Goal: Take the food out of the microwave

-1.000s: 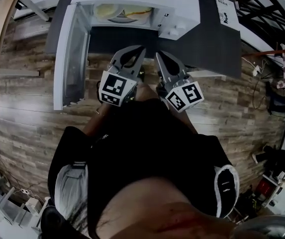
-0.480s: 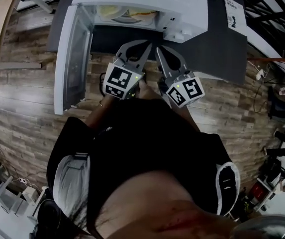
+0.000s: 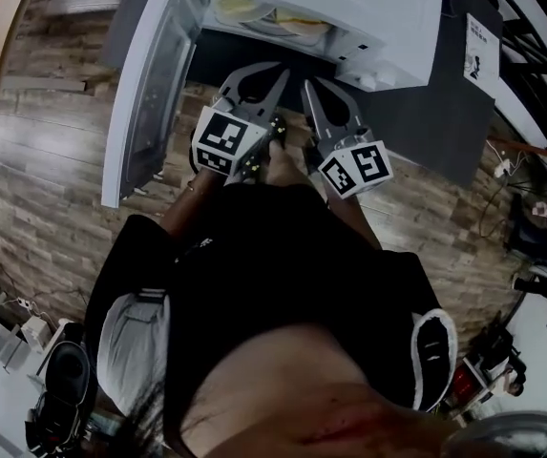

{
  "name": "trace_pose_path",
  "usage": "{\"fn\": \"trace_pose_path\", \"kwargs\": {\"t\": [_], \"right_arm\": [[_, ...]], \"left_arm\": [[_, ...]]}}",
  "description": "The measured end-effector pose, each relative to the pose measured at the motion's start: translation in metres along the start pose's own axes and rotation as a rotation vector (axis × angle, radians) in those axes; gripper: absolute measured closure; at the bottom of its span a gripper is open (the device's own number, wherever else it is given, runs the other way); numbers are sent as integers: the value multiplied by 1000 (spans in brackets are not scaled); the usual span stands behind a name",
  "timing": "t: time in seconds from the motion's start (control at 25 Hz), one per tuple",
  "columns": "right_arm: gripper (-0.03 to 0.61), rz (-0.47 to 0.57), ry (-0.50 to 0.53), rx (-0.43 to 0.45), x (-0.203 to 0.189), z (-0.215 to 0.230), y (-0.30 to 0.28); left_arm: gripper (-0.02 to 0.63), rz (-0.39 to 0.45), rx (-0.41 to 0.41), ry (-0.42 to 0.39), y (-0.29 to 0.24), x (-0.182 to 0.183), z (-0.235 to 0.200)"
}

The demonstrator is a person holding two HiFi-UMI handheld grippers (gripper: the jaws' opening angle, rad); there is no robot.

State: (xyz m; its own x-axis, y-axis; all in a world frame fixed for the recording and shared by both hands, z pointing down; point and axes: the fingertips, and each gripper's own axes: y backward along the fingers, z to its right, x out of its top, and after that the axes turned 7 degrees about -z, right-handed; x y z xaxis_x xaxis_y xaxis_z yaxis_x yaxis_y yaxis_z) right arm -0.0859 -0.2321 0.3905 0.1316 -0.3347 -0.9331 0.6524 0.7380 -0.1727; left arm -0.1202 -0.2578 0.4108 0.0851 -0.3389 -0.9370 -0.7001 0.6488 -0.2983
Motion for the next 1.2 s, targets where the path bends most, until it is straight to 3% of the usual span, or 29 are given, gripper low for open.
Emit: {"fn": "trace_pose_path", "kwargs": {"t": [0.12, 0.32, 0.52, 0.88, 1.04, 1.2], "right_arm": [[580, -3, -9, 13, -1, 4, -6], [580, -4, -13, 32, 1, 9, -12], [580, -7, -17, 35, 2, 18, -13], [580, -14, -29, 22, 2, 30, -8], [580, -17, -35, 10, 1, 38, -5], [580, -19, -37, 5, 1, 43, -5]], "left_arm": [[606, -7, 24, 31, -6, -4, -13], [606, 10, 57, 175, -14, -11, -41], [606, 2, 107, 251, -20, -17, -67], [606, 92, 116, 695, -22, -45, -120], [604, 121, 162, 802, -23, -55, -141], [604, 137, 196, 861, -24, -62, -156]]}}
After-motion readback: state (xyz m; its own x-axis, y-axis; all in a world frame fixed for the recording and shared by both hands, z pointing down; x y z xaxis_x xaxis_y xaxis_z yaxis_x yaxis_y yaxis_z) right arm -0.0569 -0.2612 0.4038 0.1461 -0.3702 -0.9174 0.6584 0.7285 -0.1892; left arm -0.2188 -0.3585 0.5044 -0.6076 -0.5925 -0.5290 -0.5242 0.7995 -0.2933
